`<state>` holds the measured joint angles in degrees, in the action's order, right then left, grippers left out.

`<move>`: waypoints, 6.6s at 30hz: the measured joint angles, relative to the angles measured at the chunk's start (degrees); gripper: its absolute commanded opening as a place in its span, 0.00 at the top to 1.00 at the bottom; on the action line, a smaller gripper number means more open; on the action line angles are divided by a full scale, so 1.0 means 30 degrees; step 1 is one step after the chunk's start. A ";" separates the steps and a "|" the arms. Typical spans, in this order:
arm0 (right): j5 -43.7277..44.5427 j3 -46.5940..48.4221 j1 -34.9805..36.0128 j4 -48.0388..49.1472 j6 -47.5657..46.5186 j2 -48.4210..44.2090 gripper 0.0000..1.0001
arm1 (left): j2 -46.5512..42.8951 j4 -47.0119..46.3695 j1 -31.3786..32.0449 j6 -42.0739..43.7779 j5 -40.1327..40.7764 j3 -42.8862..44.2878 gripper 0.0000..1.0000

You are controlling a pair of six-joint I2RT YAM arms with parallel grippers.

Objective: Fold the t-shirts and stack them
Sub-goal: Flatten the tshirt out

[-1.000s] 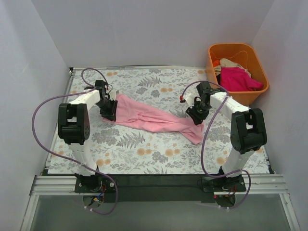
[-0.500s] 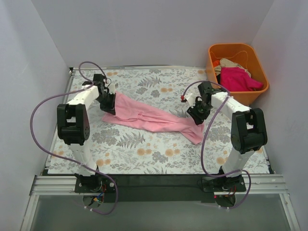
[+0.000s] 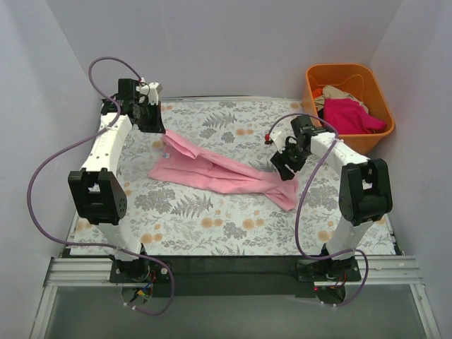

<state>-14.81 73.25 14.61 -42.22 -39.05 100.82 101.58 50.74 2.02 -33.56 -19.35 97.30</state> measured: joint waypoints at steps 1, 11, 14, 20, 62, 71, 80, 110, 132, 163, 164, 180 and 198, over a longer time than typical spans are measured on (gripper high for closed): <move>-0.0058 -0.0109 0.0117 0.0036 0.0022 0.0000 0.39 | 0.0146 0.0036 -0.0015 -0.0080 -0.0051 0.0255 1.00; 0.0240 -0.0568 0.0459 0.0670 0.0634 0.1100 0.38 | 0.0940 0.0051 -0.0066 -0.1005 -0.0379 0.3257 1.00; 0.0459 -0.0291 0.0459 0.0867 0.0962 0.1974 0.41 | 0.1078 -0.0342 -0.0073 -0.1610 -0.0474 0.3395 1.00; 0.0379 0.0262 0.0459 0.1180 0.1282 0.2186 0.51 | 0.3599 -0.2506 -0.0102 -0.3213 -0.1064 0.4299 1.00; -0.0576 -0.0022 0.0729 0.0539 0.0947 0.0896 0.55 | 1.0761 -0.1188 -0.0197 0.1297 -0.3708 0.5319 0.51; -0.0146 -0.0036 0.0627 0.0444 0.1115 0.1071 0.47 | 1.0914 -0.0925 -0.0197 0.1464 -0.3927 0.5078 0.68; -0.0488 0.3679 0.0313 0.0102 0.2936 0.4073 0.46 | 1.0710 -0.0568 -0.0197 0.1435 -0.4728 0.4182 1.00; 0.5195 1.2116 0.0029 0.0204 0.3249 0.9049 0.91 | -0.4860 0.5960 -0.2871 0.8182 -0.6812 -0.4116 1.00; -0.0809 0.9129 -0.0313 0.0029 0.4619 0.5989 0.64 | -0.3410 0.4641 -0.2047 0.9653 -0.4583 -0.7584 1.00; -0.3330 1.0404 0.0160 -0.0466 0.6484 0.9165 0.70 | -0.2936 0.3133 -0.1953 0.8677 -0.4320 -0.8284 1.00; -0.3366 1.0404 0.0160 -0.0466 0.6499 0.9180 0.70 | -0.2885 0.3075 -0.1953 0.8626 -0.4320 -0.8284 1.00; -0.2987 1.0375 0.0160 -0.0459 0.6528 0.9617 0.71 | -0.2674 0.2667 -0.1953 0.8182 -0.4255 -0.8284 1.00; -0.3271 1.0724 -0.0503 -0.0495 0.5697 0.4860 0.99 | -0.0146 0.1676 -0.3767 0.2295 -0.5020 -0.0670 1.00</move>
<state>-24.62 105.43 13.10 -43.70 -21.96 115.39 101.14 55.77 -9.28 -26.68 -34.41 95.29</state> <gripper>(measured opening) 0.021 0.019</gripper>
